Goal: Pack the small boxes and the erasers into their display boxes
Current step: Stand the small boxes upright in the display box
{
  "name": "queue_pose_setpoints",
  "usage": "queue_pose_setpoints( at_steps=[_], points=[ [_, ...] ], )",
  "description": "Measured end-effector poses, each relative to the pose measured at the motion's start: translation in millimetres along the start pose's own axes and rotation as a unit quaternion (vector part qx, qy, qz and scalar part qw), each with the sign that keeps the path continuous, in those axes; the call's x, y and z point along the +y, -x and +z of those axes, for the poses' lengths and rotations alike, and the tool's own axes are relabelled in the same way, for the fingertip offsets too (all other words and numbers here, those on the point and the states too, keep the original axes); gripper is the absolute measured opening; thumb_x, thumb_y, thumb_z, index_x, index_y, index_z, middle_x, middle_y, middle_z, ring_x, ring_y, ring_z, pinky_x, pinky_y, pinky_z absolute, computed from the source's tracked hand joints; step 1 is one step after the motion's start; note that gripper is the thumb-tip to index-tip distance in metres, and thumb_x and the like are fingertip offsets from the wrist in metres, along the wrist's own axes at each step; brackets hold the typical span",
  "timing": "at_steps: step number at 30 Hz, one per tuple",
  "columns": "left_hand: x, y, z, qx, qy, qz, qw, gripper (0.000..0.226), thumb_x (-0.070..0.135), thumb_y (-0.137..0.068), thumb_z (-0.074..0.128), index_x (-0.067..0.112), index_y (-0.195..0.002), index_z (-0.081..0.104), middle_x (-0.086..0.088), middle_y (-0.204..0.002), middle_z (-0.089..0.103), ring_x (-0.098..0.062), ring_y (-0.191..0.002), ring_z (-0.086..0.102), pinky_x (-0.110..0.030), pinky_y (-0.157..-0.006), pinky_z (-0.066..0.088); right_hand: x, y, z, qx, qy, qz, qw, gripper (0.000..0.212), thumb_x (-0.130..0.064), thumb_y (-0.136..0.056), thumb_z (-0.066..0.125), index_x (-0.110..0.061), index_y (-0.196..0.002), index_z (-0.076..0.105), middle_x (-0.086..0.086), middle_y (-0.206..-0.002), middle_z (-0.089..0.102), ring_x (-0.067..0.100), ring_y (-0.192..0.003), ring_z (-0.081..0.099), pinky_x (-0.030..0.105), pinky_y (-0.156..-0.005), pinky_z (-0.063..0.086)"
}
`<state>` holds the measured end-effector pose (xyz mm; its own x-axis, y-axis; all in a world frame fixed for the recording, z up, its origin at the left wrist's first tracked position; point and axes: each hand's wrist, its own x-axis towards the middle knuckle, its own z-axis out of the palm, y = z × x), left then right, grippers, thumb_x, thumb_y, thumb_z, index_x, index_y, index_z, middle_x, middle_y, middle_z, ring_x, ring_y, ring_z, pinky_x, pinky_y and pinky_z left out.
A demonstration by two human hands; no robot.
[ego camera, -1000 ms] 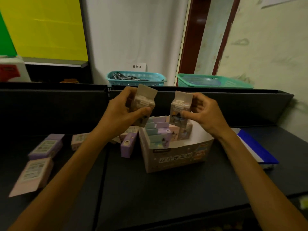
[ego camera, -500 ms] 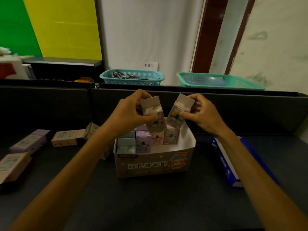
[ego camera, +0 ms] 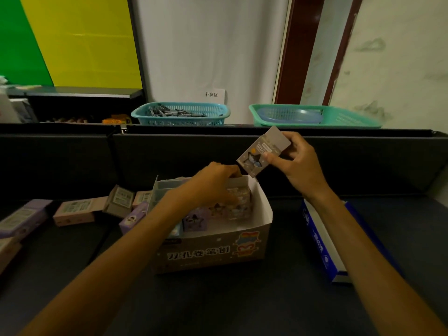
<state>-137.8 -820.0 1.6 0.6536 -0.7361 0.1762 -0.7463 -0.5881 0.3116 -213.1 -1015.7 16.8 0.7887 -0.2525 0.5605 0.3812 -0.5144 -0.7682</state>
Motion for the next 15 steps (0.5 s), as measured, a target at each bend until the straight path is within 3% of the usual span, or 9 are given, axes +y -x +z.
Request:
queue_pose_setpoints(
  at_steps=[8, 11, 15],
  points=[
    [11, -8, 12, 0.001, -0.189, 0.034, 0.981, 0.063, 0.048, -0.082, 0.064, 0.025, -0.135, 0.039, 0.0, -0.133, 0.047, -0.019, -0.118, 0.043, -0.031, -0.088, 0.035, 3, -1, -1, 0.007, 0.0, -0.011, 1.0, 0.044, -0.019, -0.082, 0.073, -0.016, -0.12, 0.052, -0.007, -0.108, 0.062, 0.006, -0.101, 0.063, 0.021, -0.08, 0.055],
    [8, -7, 13, 0.009, -0.209, 0.029, 0.977, 0.066, 0.052, -0.082, 0.063, 0.025, -0.136, 0.036, -0.001, -0.134, 0.045, -0.02, -0.12, 0.041, -0.035, -0.095, 0.035, 1, -2, 0, 0.01, -0.017, -0.014, 1.0, 0.043, -0.018, -0.082, 0.072, -0.018, -0.119, 0.052, -0.006, -0.11, 0.062, 0.009, -0.103, 0.063, 0.023, -0.082, 0.055],
    [6, 3, 3, 0.021, -0.195, 0.023, 0.98, 0.066, 0.055, -0.081, 0.061, 0.024, -0.135, 0.038, -0.001, -0.131, 0.046, -0.019, -0.116, 0.042, -0.033, -0.09, 0.036, -7, -2, 1, -0.006, -0.038, -0.023, 0.999, 0.042, -0.017, -0.082, 0.072, -0.016, -0.119, 0.052, -0.004, -0.111, 0.063, 0.009, -0.103, 0.064, 0.026, -0.083, 0.055]
  ],
)
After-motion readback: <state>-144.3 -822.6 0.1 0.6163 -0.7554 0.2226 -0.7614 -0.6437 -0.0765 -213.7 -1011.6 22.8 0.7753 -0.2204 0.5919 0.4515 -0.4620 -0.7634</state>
